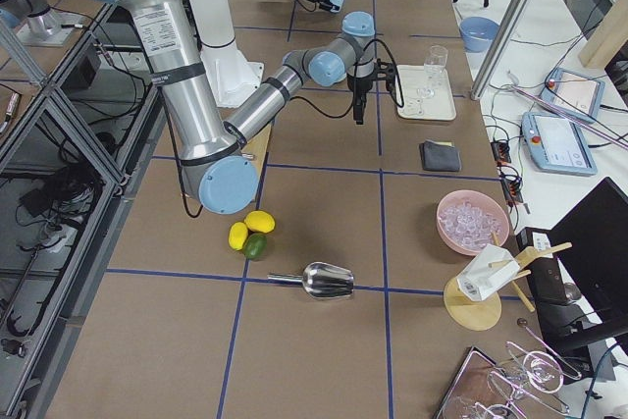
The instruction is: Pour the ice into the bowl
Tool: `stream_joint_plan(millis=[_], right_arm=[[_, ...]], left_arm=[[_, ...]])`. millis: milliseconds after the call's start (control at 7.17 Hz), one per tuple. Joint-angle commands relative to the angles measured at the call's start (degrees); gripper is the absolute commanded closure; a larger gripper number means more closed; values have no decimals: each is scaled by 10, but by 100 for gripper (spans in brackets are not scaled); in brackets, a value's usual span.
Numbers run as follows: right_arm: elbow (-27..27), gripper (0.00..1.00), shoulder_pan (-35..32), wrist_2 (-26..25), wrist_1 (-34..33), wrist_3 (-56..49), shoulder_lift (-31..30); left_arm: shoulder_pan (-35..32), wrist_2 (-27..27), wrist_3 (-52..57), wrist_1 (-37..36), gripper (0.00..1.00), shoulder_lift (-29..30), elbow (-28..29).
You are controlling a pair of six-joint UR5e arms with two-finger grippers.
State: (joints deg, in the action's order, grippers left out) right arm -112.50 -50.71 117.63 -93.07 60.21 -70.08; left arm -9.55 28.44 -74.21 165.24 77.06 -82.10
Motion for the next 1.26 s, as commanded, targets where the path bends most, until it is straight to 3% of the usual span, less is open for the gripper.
stream_joint_plan(millis=[0, 419, 837, 1116], right_arm=[[0, 0, 0, 0, 0, 0, 1], [2, 0, 0, -1, 0, 0, 1], [4, 0, 0, 0, 0, 0, 2], [4, 0, 0, 0, 0, -1, 1]], left_arm=[[-4, 9, 1, 3, 0, 5, -3], [-11, 34, 99, 74, 0, -3, -13], [-13, 51, 100, 78, 0, -30, -14], [-12, 99, 100, 80, 0, -55, -28]])
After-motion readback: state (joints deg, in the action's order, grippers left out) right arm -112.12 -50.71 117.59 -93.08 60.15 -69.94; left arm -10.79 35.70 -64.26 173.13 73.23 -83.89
